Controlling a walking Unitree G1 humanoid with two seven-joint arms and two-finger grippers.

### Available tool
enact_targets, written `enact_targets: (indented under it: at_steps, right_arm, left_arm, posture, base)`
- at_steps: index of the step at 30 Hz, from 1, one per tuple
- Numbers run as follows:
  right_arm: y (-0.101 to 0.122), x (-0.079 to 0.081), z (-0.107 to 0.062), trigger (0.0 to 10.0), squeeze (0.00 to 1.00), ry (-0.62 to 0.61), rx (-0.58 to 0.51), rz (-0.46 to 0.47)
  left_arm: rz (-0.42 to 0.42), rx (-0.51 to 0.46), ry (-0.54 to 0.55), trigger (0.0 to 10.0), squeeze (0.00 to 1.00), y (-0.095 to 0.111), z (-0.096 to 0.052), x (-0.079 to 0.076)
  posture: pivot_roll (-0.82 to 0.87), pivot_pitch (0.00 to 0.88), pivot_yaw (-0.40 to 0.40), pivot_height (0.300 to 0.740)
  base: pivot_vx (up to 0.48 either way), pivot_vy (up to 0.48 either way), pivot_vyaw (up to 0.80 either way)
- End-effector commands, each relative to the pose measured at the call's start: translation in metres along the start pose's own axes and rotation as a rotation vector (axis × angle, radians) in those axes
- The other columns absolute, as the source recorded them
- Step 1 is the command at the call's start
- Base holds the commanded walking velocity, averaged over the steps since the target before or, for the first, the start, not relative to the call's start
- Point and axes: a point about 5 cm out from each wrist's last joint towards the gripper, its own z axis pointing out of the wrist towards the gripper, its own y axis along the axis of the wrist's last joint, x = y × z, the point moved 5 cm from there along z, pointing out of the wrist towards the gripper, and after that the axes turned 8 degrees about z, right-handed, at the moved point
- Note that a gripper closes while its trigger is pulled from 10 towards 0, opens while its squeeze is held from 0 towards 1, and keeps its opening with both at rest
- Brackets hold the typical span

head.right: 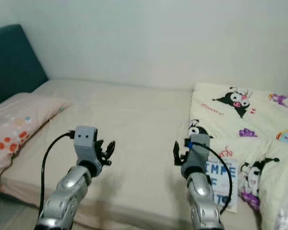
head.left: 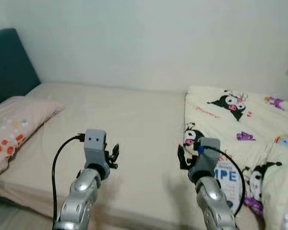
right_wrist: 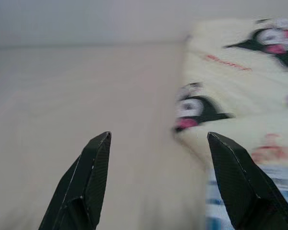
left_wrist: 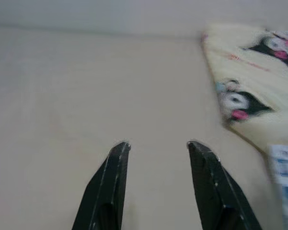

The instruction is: Clean up the room

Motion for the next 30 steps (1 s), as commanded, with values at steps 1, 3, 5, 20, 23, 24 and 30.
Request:
enact_targets:
  at_steps: [1, 3, 5, 20, 23, 24, 30]
  right_arm:
    - [0.001, 0.003, 0.0, 10.0, 0.0, 0.007, -0.002, 0.004]
    - [0.002, 0.003, 0.001, 10.0, 0.0, 0.006, -0.002, 0.003]
    - [0.002, 0.003, 0.001, 10.0, 0.0, 0.005, -0.004, 0.006]
    - [-0.001, 0.0, -0.002, 10.0, 0.0, -0.008, 0.005, 0.007]
    - [-0.003, -0.001, -0.003, 10.0, 0.0, -0.014, 0.01, 0.009]
    - [-0.004, -0.001, -0.004, 10.0, 0.0, -0.016, 0.013, 0.01]
    - [-0.01, 0.003, -0.009, 10.0, 0.0, -0.017, 0.025, 0.014]
  left_arm:
    - [0.003, -0.003, -0.005, 10.0, 0.0, 0.002, 0.001, 0.0]
    - [-0.038, 0.016, -0.019, 10.0, 0.0, -0.001, 0.002, -0.002]
    - [-0.061, 0.026, -0.057, 10.0, 0.0, -0.001, 0.004, -0.007]
    - [-0.015, 0.033, -0.035, 10.0, 0.0, -0.004, 0.005, -0.005]
    - [0.013, 0.039, -0.016, 10.0, 0.0, -0.006, 0.003, -0.004]
    - [0.027, 0.04, -0.005, 10.0, 0.0, -0.007, 0.002, -0.003]
    - [0.03, 0.055, 0.021, 10.0, 0.0, -0.014, -0.004, 0.005]
  posture:
    - [-0.02, 0.0, 0.026, 0.74]
    - [-0.02, 0.0, 0.028, 0.74]
    - [-0.02, 0.0, 0.028, 0.74]
    - [-0.02, 0.0, 0.036, 0.74]
    - [-0.02, 0.0, 0.037, 0.74]
    - [-0.02, 0.0, 0.035, 0.74]
    - [-0.01, 0.0, 0.022, 0.74]
  base:
    - [0.0, -0.48, 0.0]
    - [0.0, 0.0, 0.0]
    - [0.0, 0.48, 0.0]
    - [0.0, 0.369, 0.0]
    - [0.0, 0.0, 0.0]
    - [0.0, 0.0, 0.0]
    - [0.0, 0.0, 0.0]
